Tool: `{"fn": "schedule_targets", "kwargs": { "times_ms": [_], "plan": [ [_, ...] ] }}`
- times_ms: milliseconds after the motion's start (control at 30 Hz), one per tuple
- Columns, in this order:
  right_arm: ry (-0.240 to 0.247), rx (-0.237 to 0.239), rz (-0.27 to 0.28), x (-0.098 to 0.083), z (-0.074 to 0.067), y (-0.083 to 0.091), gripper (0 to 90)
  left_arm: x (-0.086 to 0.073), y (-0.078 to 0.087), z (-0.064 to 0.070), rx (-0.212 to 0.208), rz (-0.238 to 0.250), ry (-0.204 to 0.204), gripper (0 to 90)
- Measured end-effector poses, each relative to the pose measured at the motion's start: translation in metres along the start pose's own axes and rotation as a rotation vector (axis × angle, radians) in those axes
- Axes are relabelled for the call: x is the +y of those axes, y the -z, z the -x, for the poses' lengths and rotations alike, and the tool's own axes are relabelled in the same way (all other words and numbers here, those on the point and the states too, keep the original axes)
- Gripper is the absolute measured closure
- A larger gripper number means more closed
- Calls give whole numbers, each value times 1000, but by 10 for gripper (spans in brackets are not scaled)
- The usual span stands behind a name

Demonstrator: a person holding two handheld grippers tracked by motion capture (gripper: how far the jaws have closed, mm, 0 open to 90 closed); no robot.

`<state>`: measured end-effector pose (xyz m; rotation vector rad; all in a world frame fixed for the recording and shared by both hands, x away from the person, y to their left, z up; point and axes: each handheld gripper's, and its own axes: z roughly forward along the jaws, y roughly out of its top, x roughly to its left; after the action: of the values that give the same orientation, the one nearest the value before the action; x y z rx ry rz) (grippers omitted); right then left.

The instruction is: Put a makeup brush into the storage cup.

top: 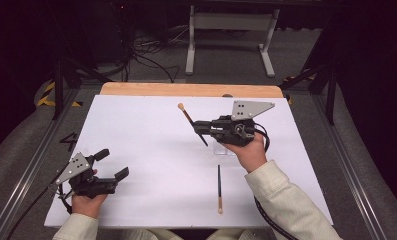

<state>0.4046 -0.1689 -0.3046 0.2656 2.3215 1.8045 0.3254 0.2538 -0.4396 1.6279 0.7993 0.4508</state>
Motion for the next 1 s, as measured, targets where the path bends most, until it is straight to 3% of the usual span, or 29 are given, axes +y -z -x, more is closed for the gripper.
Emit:
{"fn": "schedule_targets", "kwargs": {
  "times_ms": [200, 367, 1000],
  "plan": [
    [-24, -40, 67, -3, 4, 12, 832, 0, 0, 0, 0, -1, 2, 8],
    [-11, -82, 125, -6, 5, 21, 831, 0, 0, 1, 0, -2, -3, 9],
    [-21, -186, 145, -15, 19, 42, 831, 0, 0, 1, 0, -7, -6, 10]
  ]
}}
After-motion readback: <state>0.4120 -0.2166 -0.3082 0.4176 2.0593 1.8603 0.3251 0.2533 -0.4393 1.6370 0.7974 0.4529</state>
